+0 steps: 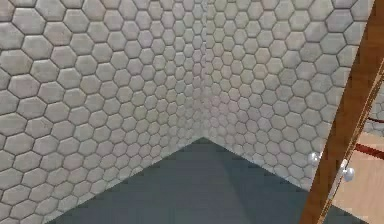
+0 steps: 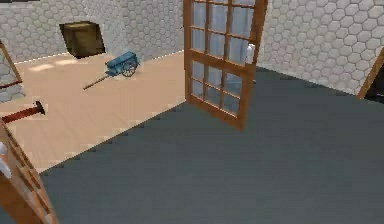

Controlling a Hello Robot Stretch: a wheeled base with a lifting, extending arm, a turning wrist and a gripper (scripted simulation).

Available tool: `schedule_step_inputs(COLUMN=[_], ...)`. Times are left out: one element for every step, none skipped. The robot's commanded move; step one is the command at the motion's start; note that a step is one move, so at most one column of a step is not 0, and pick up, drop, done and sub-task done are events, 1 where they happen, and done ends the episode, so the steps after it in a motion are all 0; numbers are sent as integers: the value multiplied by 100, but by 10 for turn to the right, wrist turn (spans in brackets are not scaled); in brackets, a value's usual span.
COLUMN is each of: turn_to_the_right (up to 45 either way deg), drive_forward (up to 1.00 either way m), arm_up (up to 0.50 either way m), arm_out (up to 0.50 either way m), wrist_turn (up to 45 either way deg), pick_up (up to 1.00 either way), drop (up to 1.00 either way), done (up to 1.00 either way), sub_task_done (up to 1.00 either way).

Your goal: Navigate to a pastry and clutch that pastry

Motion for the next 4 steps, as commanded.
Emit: schedule_step_inputs(turn_to_the_right=[-390, 0, -450, -450], drive_forward=[0, 25, 0, 0], arm_up=[0, 0, 0, 0], arm_out=[0, 0, 0, 0], wrist_turn=[0, 0, 0, 0], pick_up=[0, 0, 0, 0], drop=[0, 0, 0, 0], done=[0, 0, 0, 0], sub_task_done=[0, 0, 0, 0])
